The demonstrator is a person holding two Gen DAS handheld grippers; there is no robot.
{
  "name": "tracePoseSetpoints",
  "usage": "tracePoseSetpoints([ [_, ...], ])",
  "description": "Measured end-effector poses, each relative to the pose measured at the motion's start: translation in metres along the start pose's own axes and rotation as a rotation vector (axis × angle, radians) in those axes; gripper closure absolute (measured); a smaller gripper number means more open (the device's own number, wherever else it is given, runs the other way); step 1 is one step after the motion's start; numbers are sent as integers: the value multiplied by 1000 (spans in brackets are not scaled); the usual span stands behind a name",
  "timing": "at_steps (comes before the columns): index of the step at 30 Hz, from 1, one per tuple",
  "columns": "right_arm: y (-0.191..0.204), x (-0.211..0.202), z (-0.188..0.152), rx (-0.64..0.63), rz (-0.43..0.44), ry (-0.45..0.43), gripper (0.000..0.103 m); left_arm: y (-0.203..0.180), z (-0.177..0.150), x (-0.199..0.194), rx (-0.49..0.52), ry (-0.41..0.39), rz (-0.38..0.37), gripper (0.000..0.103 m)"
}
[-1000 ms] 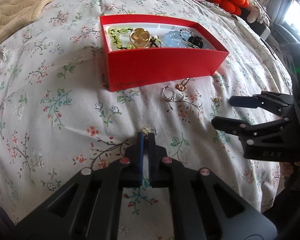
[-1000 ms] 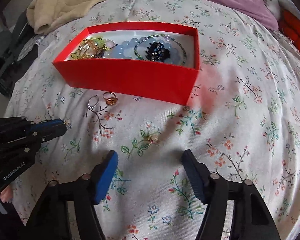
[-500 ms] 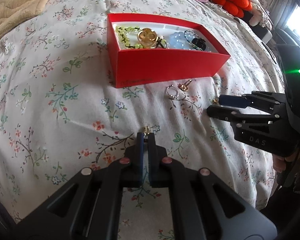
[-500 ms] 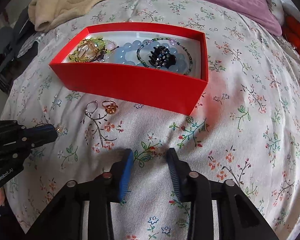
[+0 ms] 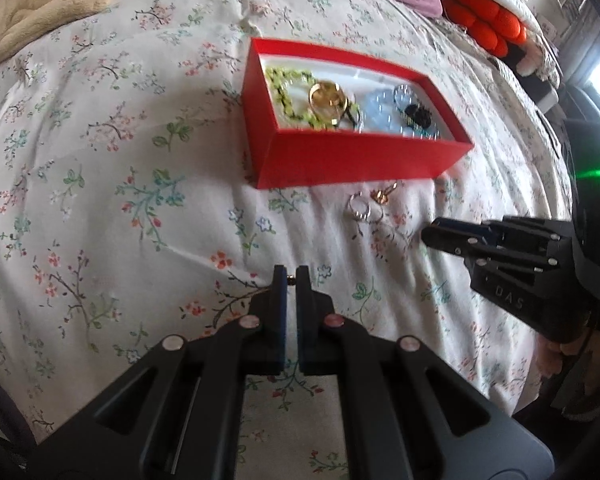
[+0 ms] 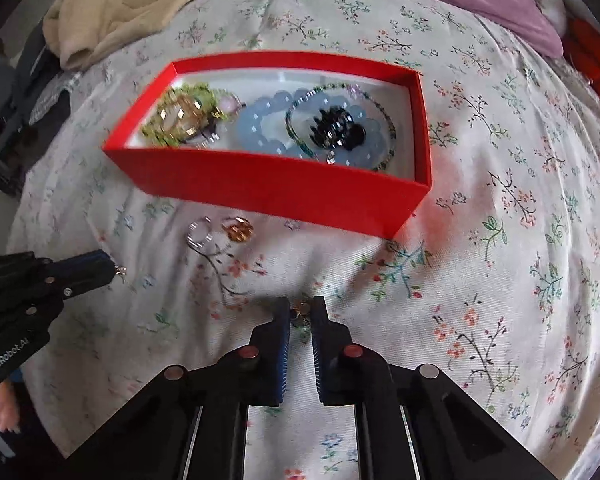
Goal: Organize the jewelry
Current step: 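Carry both earrings into the red box and lower them inside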
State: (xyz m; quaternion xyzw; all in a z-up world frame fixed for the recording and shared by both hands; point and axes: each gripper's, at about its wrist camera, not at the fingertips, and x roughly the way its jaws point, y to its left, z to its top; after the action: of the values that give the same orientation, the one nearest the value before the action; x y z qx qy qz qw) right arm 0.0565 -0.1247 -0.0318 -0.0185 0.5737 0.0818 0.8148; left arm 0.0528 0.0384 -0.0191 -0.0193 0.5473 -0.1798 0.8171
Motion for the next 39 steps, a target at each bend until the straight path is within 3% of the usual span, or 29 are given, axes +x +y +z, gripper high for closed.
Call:
tracePoseSetpoints([
  [11, -2, -30, 22, 98, 105, -51, 93, -3, 21, -23, -56, -59, -79, 98],
  [24, -20, -72, 38, 184, 167, -157, 93, -16, 51, -41, -97, -141, -158, 98],
  [39, -29, -48, 74, 283, 224, -186, 93, -13, 93, -14, -168, -206, -201, 98],
])
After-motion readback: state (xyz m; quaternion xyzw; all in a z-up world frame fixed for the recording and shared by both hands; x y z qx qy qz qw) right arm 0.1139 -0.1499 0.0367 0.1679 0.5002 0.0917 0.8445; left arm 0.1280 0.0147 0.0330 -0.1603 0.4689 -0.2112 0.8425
